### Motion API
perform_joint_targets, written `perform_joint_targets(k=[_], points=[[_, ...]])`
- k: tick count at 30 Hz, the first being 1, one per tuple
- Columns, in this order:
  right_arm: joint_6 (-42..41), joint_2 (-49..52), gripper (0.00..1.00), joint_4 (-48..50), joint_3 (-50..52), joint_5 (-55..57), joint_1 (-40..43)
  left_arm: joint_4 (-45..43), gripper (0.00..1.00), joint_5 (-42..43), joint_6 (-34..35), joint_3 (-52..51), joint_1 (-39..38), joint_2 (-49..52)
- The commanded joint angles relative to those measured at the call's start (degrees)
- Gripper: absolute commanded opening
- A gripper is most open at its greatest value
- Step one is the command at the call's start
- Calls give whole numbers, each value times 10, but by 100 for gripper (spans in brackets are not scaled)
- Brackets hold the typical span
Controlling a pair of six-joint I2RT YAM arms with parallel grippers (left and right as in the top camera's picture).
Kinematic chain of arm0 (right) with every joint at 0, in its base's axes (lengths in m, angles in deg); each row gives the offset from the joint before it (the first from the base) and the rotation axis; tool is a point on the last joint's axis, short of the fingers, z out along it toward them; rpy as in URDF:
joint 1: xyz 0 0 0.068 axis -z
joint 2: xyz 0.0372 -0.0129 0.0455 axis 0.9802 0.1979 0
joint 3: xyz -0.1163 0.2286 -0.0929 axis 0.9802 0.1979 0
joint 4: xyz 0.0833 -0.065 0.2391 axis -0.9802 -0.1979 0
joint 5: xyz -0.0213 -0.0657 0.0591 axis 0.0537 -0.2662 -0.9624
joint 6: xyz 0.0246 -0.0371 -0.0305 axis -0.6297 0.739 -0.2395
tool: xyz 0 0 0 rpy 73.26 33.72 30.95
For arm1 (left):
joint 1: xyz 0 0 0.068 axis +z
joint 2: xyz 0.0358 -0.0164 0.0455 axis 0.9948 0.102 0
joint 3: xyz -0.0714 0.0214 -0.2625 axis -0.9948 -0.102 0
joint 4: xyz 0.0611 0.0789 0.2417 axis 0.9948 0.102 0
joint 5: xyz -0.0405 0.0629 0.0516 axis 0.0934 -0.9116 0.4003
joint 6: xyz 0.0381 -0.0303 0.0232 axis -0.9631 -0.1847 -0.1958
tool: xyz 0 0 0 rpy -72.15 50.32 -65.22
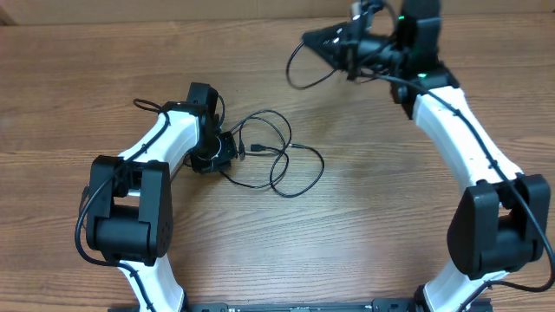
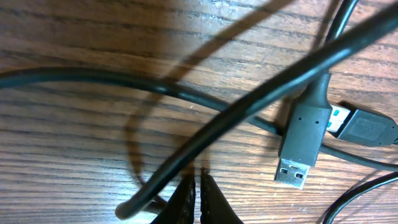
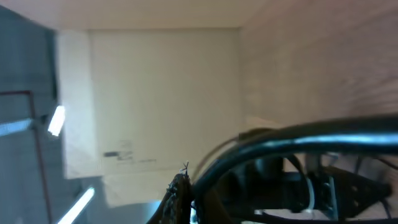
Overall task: Untangle cables
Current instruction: 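Carry the black cable far right with the right gripper and release it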
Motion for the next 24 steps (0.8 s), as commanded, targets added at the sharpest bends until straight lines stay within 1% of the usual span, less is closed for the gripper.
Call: perform_joint_targets(k=[1, 2, 7, 12, 14, 17, 21, 23, 24], points=[[119, -16, 4, -9, -4, 42, -21, -8, 8, -37, 6, -25, -2, 33], [137, -16, 4, -9, -4, 45, -21, -8, 8, -37, 6, -25, -2, 33], [138, -16, 4, -2, -4, 82, 12, -10, 8, -38, 6, -25, -2, 33], [134, -17, 4, 5, -5, 47, 95, -10, 8, -38, 6, -25, -2, 33], [134, -17, 4, -7, -5, 29, 136, -10, 7, -38, 6, -25, -2, 33], [147, -17, 4, -59, -5, 26, 200, -10, 7, -38, 6, -25, -2, 33], [218, -17, 4, -162, -5, 38, 296, -10, 7, -38, 6, -25, -2, 33], [246, -17, 4, -218, -5, 60, 342, -10, 7, -38, 6, -25, -2, 33], [267, -17, 4, -262, -5, 83, 380, -10, 8, -38, 6, -25, -2, 33]])
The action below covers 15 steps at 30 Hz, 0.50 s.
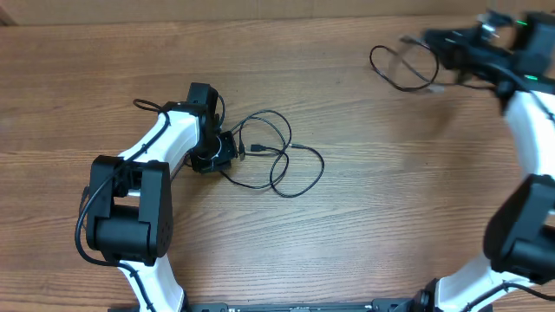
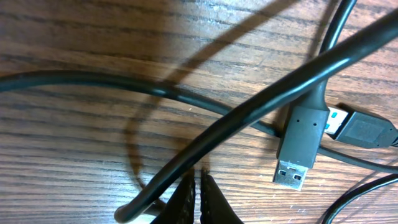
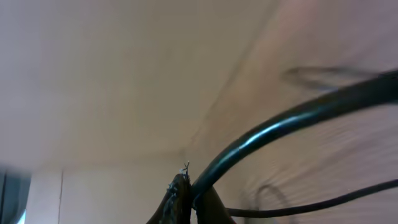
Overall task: Untangle cables
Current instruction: 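Carry the black cable far right with the right gripper and release it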
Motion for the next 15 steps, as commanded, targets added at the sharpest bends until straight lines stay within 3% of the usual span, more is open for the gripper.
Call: perform_joint_targets(k=[1, 7, 15], points=[[85, -17, 4, -80, -5, 53, 89, -8, 7, -38, 6, -25, -1, 34], [96, -17, 4, -195, -4, 199, 224, -13, 7, -37, 6, -25, -1, 34], [96, -17, 4, -244, -4, 355, 346, -13, 8, -38, 6, -25, -1, 34]])
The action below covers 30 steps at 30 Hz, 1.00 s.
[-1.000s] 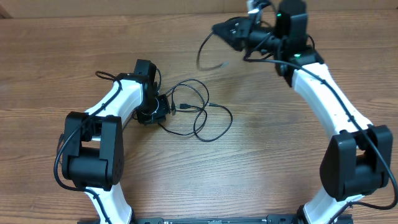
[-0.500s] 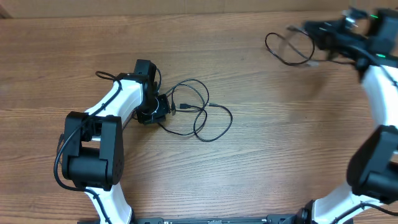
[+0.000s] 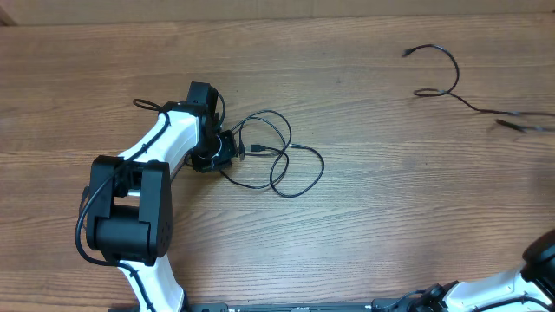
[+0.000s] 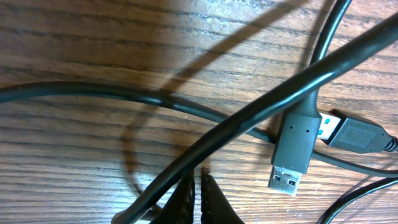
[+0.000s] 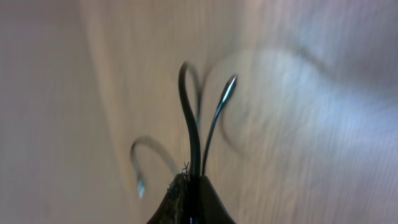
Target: Untangle cables
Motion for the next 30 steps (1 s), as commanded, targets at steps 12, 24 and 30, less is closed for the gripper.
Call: perform_joint_targets(k=[12, 24, 30], points=[[11, -17, 86, -10, -4, 122, 16, -5, 10, -38, 6, -25, -1, 34], [56, -17, 83, -47, -4, 120, -118, -7, 4, -38, 6, -25, -1, 34], [102, -15, 78, -82, -3, 122, -260, -9, 4, -38, 6, -25, -1, 34]])
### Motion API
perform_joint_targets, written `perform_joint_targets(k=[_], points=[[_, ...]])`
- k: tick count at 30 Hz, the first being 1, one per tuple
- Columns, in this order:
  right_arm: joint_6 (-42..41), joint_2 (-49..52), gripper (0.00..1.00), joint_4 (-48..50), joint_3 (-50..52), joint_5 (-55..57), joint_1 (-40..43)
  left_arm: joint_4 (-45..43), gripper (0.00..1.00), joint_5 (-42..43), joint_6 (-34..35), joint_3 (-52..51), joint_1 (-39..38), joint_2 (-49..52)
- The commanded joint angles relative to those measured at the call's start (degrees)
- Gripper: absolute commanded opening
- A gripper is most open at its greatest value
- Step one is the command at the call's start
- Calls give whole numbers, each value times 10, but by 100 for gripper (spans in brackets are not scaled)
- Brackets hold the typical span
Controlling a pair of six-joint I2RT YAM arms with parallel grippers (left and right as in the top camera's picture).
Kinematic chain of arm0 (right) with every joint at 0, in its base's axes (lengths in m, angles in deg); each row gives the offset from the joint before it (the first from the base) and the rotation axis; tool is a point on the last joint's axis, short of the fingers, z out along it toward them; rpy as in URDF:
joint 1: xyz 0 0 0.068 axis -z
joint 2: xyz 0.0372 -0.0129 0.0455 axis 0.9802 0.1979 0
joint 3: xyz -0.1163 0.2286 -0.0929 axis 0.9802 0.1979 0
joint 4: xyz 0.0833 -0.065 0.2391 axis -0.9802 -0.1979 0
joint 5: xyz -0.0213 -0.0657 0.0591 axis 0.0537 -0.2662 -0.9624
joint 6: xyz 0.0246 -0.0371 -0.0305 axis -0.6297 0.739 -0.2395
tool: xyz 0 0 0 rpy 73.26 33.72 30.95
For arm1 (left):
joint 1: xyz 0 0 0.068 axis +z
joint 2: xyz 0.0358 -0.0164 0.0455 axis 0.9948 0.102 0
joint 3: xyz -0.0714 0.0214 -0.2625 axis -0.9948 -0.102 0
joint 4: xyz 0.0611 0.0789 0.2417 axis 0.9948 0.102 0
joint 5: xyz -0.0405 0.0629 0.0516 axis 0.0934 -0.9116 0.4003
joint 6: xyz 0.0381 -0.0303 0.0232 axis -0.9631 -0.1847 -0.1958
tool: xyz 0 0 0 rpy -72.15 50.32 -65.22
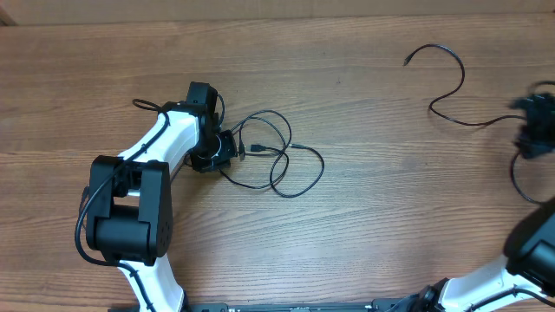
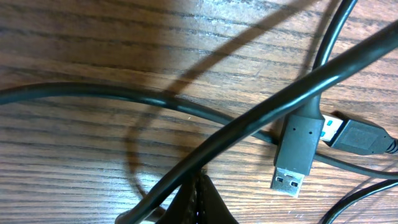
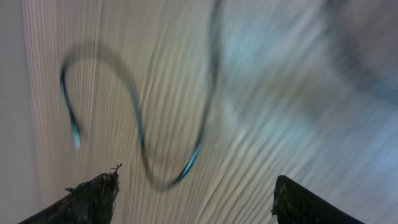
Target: Untangle cables
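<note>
A tangle of black cable (image 1: pixel 282 160) lies left of centre on the wooden table. My left gripper (image 1: pixel 221 149) sits low at its left edge; in the left wrist view the left gripper (image 2: pixel 198 186) is shut on a thick black cable (image 2: pixel 273 102) that runs diagonally over two USB plugs (image 2: pixel 295 155). A separate thin black cable (image 1: pixel 447 87) lies in an S-curve at the far right, blurred in the right wrist view as the thin cable (image 3: pixel 140 143). My right gripper (image 1: pixel 538 121), seen wide open from the wrist (image 3: pixel 196 186), is at that cable's right end with nothing between its fingers.
The wooden table (image 1: pixel 373 225) runs the width of the view. A loop of thin cable (image 1: pixel 518 184) lies by the right edge below my right gripper. The left arm's own lead (image 1: pixel 147 106) trails behind its wrist.
My right gripper was shut on the thin cable, out past the right edge of the overhead view. It is now open and in view at the right edge. The thin cable lies on the table.
My right gripper held the thin cable raised at the back, right of centre, while the left stayed shut at the tangle. The cable then hung further right, then stretched toward the right edge. Now it lies apart from the tangle, let go.
</note>
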Motion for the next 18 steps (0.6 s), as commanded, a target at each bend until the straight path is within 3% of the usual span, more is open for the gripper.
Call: perform_joint_targets(k=[1, 10, 18], points=[[49, -15, 78, -12, -3, 2, -90, -8, 4, -37, 4, -24, -1, 34], [77, -6, 78, -23, -3, 16, -324, -8, 4, -37, 4, -24, -1, 34], [77, 7, 79, -10, -3, 26, -463, 37, 4, -13, -5, 9, 11, 34]])
